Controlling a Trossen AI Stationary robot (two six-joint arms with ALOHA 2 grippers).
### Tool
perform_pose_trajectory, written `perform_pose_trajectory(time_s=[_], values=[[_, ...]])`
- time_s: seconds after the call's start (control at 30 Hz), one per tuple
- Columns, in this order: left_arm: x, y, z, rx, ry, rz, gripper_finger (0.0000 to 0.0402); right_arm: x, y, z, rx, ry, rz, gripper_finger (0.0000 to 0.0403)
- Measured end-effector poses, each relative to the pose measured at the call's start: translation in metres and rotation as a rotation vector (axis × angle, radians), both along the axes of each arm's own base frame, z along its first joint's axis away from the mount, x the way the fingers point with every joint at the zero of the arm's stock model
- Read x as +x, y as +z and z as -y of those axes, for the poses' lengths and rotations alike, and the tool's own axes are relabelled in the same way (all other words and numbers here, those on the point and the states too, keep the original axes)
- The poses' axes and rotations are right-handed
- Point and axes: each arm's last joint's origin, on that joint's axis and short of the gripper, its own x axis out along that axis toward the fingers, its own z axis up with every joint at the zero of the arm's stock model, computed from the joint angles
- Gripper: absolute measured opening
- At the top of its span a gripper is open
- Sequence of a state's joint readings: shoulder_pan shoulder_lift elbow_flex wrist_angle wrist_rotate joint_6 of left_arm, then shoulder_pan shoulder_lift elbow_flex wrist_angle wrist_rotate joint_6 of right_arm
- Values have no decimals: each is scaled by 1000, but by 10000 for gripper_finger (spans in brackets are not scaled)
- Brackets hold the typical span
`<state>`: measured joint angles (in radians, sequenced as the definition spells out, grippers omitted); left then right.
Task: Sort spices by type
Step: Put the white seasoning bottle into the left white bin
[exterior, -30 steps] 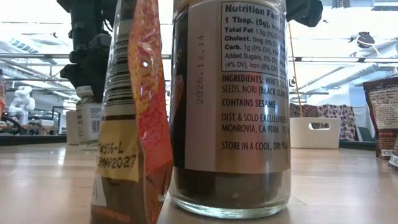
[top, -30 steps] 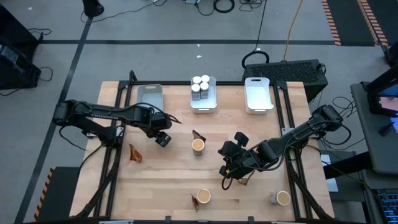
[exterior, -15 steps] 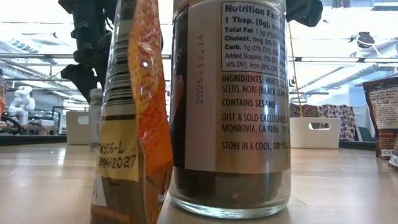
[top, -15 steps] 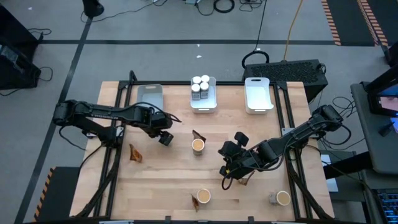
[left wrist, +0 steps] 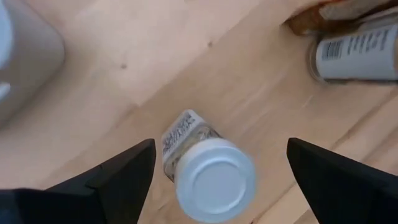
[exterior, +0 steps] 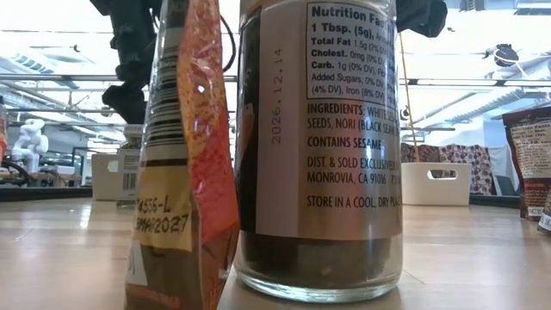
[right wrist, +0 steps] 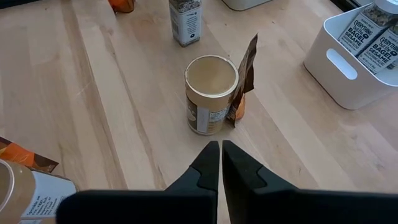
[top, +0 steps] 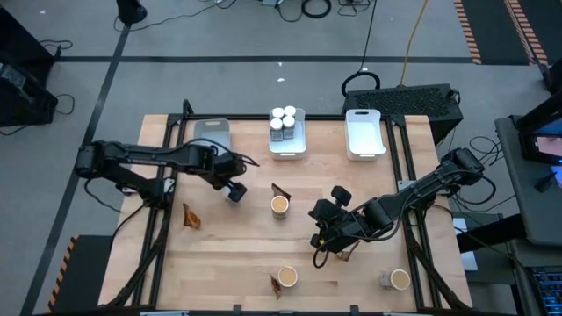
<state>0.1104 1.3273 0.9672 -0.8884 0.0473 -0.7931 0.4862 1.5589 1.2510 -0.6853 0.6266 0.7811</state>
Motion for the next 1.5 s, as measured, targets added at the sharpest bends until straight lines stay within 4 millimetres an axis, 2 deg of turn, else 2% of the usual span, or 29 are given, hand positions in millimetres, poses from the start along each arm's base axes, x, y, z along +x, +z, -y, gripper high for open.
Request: perform_pose_trajectory(time_s=[0.13,0.23,0.33,0.53,0.7,0.87,1.07,1.3,1.5], values=[[-2,11,-13,23,32,-21,364,0,0,0,2,-2,1,0],[-1,18,-20,61,-63,3,364,0,0,0,8,-8,4,0],[2,23,-19,95,-312,53,364,0,0,0,11,-10,5,0],[2,22,-4,195,-899,93,357,0,0,0,11,-11,5,0],[1,22,4,282,-1194,100,356,0,0,0,13,-12,6,0],[2,22,6,342,-1326,111,356,0,0,0,12,-12,6,0],[2,22,6,362,-1360,114,356,0,0,0,10,-11,4,0],[-1,16,4,485,-1640,40,356,1,0,2,8,-15,3,0],[-3,12,5,507,-1736,16,356,1,0,3,-1,-11,-6,0]])
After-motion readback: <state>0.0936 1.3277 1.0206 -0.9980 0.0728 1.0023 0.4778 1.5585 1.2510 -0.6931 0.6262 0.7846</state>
